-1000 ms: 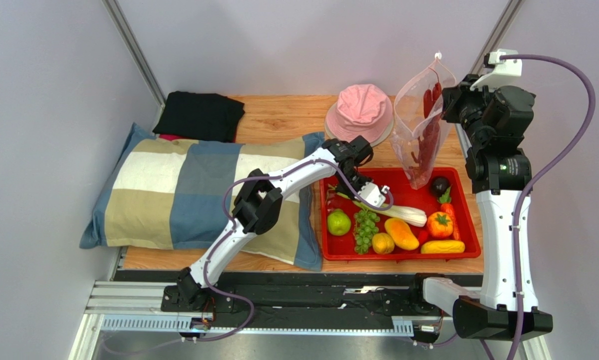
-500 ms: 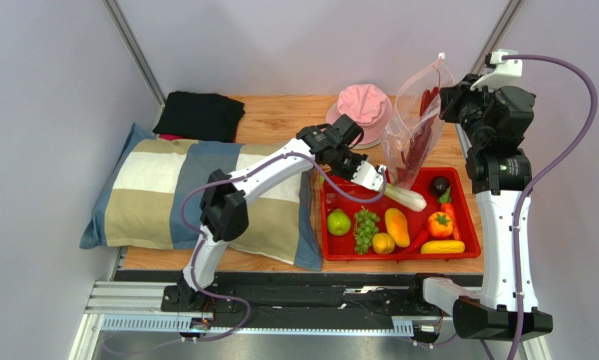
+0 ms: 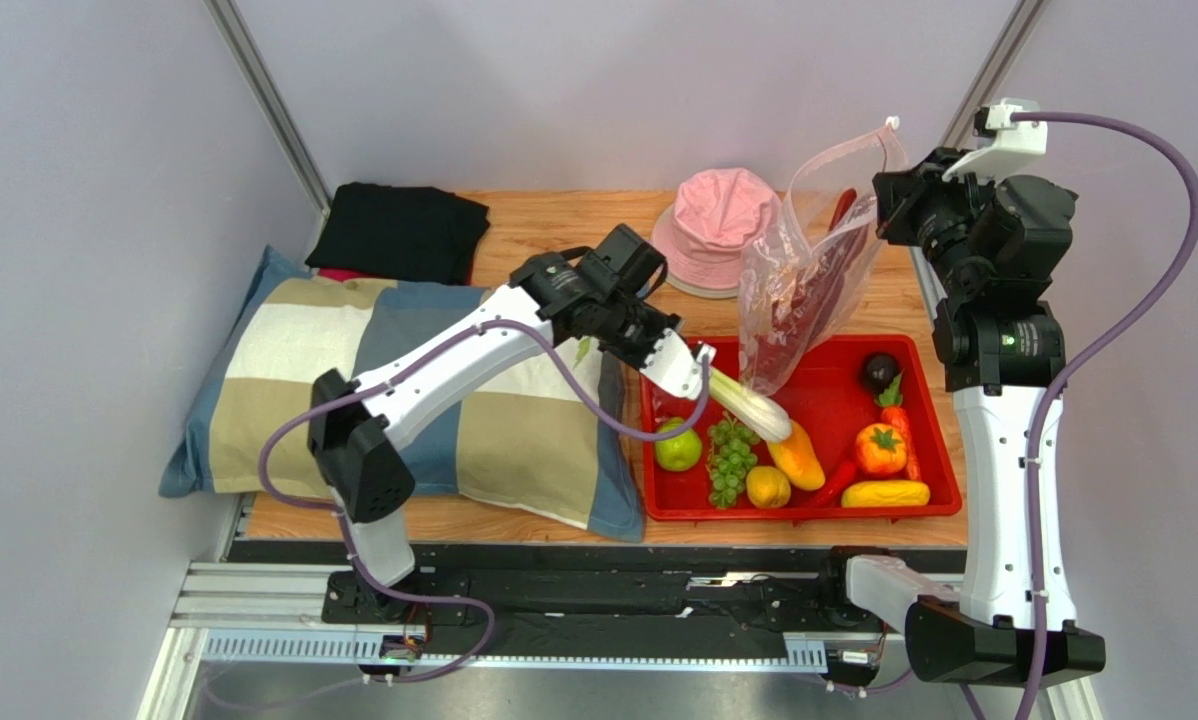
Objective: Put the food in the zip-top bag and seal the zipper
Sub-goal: Pick up the fake vegetable from the bin, then place the fake vegetable in the zipper food storage bag.
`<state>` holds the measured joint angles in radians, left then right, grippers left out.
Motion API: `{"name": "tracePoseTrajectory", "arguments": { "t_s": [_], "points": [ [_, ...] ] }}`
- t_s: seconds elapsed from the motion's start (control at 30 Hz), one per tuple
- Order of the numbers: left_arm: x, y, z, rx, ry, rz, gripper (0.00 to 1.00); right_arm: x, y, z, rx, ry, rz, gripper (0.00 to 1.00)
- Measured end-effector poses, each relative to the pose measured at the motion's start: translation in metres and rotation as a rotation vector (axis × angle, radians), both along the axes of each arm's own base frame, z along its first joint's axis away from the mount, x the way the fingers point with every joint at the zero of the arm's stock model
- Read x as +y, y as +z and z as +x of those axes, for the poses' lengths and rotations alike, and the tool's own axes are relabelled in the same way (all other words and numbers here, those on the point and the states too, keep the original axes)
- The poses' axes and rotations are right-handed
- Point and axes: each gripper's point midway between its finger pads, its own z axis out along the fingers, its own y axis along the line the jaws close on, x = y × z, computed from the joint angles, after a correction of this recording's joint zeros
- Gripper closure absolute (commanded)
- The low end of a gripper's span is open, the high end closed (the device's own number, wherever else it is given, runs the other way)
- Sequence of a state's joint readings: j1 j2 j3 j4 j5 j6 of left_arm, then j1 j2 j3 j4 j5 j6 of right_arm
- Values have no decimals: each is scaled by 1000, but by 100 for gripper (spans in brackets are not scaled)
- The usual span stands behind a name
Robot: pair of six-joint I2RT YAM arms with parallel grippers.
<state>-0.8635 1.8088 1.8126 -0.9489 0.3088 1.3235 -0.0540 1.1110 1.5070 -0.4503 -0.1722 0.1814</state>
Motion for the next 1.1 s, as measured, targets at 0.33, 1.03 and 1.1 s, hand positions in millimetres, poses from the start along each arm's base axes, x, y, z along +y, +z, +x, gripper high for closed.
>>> {"name": "tracePoseTrajectory", "arguments": {
  "t_s": [0.33,1.03,1.1],
  "points": [
    [65,26,-12,-38,72,1,100,15,7,-1,-22,74,57,100],
    [148,236,62,-728,363,-252,100,49,-6,-8,20,290,27,100],
    [150,262,69,-814,376,-267,100,54,-8,-11,32,313,31,100]
  ]
}}
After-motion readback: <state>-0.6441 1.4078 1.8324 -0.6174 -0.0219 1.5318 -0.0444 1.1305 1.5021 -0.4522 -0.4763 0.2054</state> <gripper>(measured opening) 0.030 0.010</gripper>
